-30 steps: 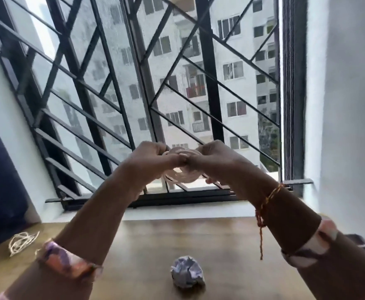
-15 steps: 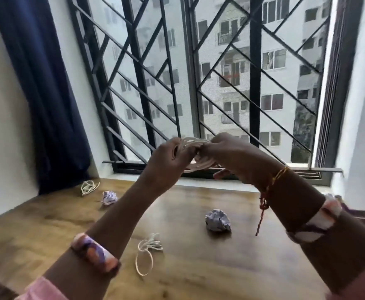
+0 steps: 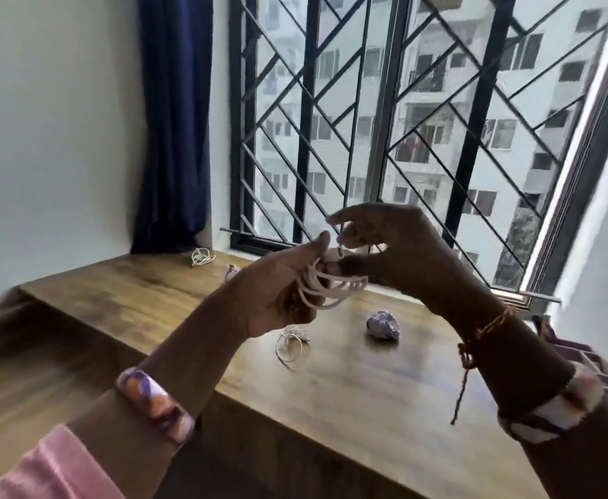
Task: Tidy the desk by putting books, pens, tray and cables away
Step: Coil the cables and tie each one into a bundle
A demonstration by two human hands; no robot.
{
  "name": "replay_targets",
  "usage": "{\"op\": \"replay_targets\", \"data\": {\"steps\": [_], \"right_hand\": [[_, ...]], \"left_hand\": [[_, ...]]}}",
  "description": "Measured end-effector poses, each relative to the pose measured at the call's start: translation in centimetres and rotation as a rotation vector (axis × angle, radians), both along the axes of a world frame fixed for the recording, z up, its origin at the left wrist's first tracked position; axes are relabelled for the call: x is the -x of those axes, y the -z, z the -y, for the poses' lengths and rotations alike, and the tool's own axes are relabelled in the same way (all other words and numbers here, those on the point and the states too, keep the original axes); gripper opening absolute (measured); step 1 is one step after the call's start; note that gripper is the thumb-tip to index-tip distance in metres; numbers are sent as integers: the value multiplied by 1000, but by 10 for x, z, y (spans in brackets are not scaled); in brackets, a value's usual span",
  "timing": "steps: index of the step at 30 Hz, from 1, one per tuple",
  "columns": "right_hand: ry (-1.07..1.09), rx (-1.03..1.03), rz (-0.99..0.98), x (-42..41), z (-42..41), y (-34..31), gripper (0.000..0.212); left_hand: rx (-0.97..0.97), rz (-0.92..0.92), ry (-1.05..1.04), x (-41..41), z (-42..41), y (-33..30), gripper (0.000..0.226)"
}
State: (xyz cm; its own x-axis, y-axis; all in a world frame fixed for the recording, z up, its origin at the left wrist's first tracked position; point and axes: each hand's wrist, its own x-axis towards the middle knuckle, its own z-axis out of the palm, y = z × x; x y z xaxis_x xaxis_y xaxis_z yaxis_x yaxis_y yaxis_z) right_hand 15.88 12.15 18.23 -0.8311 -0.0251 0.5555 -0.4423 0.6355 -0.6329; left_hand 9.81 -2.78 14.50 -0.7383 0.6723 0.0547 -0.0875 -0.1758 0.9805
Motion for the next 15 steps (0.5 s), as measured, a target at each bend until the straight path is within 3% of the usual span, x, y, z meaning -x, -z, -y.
{"op": "replay_targets", "data": {"steps": [2,5,9,13,15], "right_hand": [[-59,-8,-92,-7,13,1,36],[-125,156,-171,-17,31,3,24],[-156,369,-169,-26,51,5,8],[-195,539,-143,-29,59,0,10],[-155,554,-157,-25,65,-1,13]], "left_hand": [[-21,-1,34,-9,11,-4,33],[0,-33,32,-21,27,-10,42],[99,-217,-79,-36,44,-16,54],[235,-437,-244,-49,52,-18,21],[266,-525,-333,-50,54,-18,20]]}}
